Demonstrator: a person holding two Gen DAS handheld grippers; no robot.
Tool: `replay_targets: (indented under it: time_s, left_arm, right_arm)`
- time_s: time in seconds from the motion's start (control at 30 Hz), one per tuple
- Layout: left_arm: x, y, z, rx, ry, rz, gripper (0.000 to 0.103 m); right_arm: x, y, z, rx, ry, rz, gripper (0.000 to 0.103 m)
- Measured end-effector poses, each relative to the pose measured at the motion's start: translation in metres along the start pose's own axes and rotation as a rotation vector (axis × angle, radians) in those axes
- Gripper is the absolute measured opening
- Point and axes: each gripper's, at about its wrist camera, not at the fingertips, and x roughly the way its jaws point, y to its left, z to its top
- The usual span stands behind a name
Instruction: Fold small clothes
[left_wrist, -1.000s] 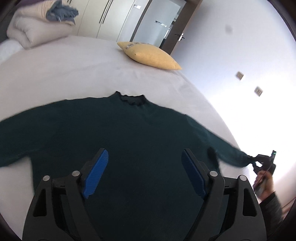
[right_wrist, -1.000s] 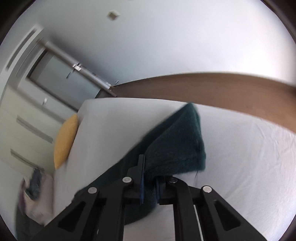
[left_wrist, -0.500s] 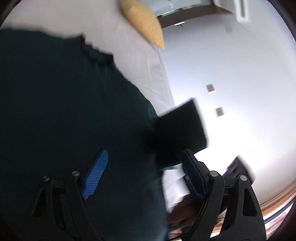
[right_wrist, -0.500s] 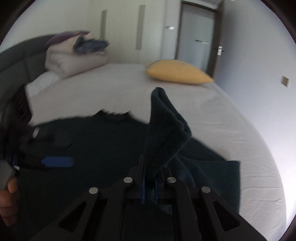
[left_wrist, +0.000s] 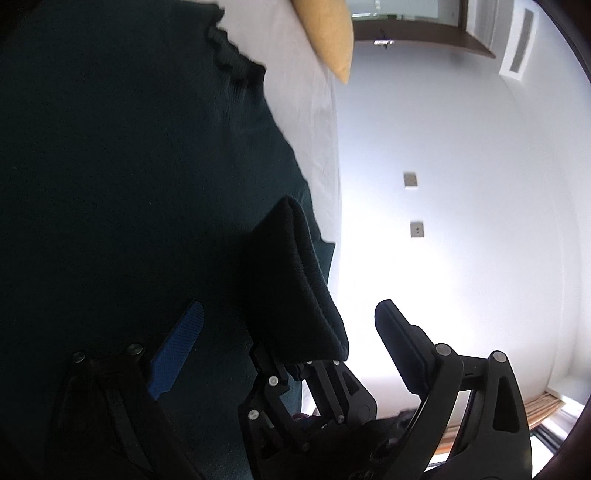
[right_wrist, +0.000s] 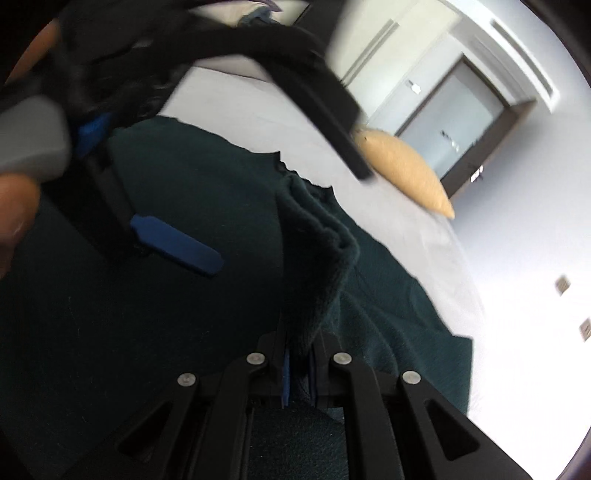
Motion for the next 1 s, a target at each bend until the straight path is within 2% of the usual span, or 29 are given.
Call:
replay_targets:
  time_s: [0.13, 0.2, 0.27, 0.3, 0.37, 0.43, 0.5, 0.53, 0.57, 0.67, 0.77, 0.87, 1.0]
  left_arm:
    - [0.015, 0.010, 0.014, -0.027, 0.031, -0.034, 0.093]
    - [0.022, 0.014, 0.020, -0.028, 0.042, -0.034, 0.074]
    - [0.028, 0.017, 0.024, -0.017, 0.053, -0.006, 0.041]
    - [0.030, 0.019, 0.025, -0.007, 0.051, 0.022, 0.030]
    - [0.029, 0.018, 0.025, 0.007, 0.046, 0.059, 0.018]
    - [0.032, 0.022, 0.027, 0.012, 0.035, 0.077, 0.009]
    - [0.032, 0.021, 0.028, 0.032, 0.014, 0.100, 0.007]
    - [0.022, 0.016, 0.018, 0.049, 0.006, 0.112, 0.007]
    - [-0.002, 0.001, 0.000, 0.072, -0.006, 0.124, 0.007]
    - [-0.022, -0.021, 0.006, 0.138, -0.064, 0.150, 0.007]
    - [-0.050, -0.051, 0.014, 0.219, -0.133, 0.180, 0.007]
    - [-0.081, -0.068, 0.026, 0.278, -0.204, 0.229, 0.007]
    - [-0.116, -0.054, 0.042, 0.244, -0.262, 0.262, 0.007]
  right_arm:
    - [-0.007, 0.012, -0.001, -0.035, -0.003, 0.013, 0.009]
    - [-0.008, 0.014, -0.004, -0.034, 0.000, 0.028, 0.010]
    - [-0.014, 0.006, -0.008, 0.012, 0.005, 0.052, 0.011]
    - [-0.018, -0.002, -0.011, 0.060, 0.011, 0.075, 0.015]
    - [-0.025, -0.020, -0.019, 0.180, 0.027, 0.114, 0.028]
    - [-0.033, -0.047, -0.030, 0.361, 0.028, 0.172, 0.046]
    - [-0.036, -0.075, -0.041, 0.587, 0.027, 0.256, 0.052]
    - [-0.036, -0.095, -0.055, 0.744, 0.028, 0.317, 0.055]
    - [-0.033, -0.109, -0.065, 0.846, 0.026, 0.363, 0.056]
    - [-0.012, -0.145, -0.105, 1.203, 0.040, 0.517, 0.057]
    - [0.006, -0.157, -0.129, 1.460, 0.034, 0.642, 0.064]
    - [0.015, -0.162, -0.133, 1.588, -0.011, 0.681, 0.070]
    - [0.032, -0.156, -0.133, 1.706, -0.027, 0.716, 0.074]
